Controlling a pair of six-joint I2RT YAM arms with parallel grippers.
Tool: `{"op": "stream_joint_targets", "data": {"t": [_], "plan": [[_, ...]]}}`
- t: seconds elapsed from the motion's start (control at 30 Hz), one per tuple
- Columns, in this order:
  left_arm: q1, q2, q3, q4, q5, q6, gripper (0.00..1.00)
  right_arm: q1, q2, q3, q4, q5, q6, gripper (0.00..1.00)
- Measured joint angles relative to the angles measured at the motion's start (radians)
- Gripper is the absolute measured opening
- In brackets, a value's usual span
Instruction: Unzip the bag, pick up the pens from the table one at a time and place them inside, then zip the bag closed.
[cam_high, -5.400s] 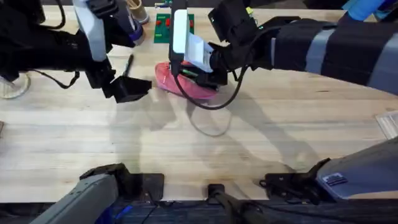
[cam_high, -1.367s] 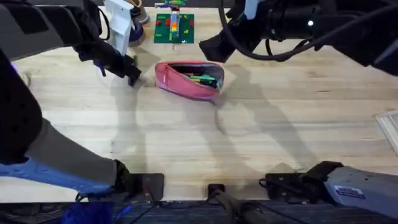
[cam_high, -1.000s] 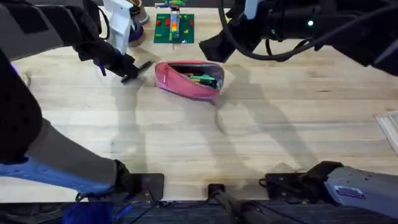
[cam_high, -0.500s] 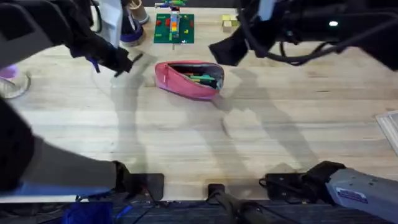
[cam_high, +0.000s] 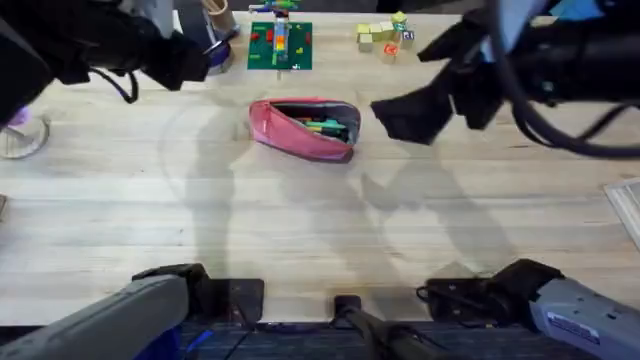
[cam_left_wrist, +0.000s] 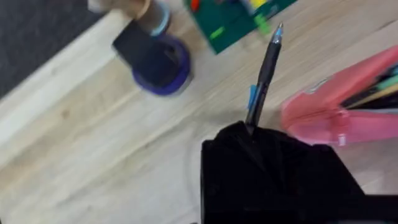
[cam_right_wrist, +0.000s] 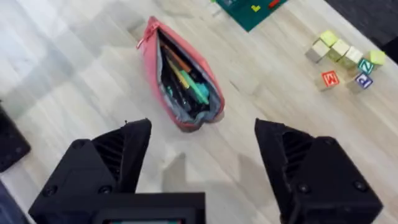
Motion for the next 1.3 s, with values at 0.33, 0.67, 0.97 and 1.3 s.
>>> {"op": "stream_joint_targets", "data": {"t": [0.33, 0.67, 0.97, 1.3], "plan": [[-0.194, -0.051, 0.000, -0.003, 0.075, 0.107, 0.042, 0.000, -0.138, 0.000, -0.113, 0.000, 0.020, 0.996], [-0.272, -0.050, 0.000, -0.047, 0.243, 0.396, 0.042, 0.000, -0.222, 0.000, -0.214, 0.000, 0.023, 0.996], [-0.273, 0.036, 0.000, -0.055, 0.474, 0.598, 0.042, 0.000, -0.233, 0.000, -0.217, 0.000, 0.023, 0.996], [-0.273, 0.208, 0.000, -0.056, 0.578, 0.682, 0.043, 0.000, -0.233, 0.000, -0.184, 0.000, 0.023, 0.996]]}}
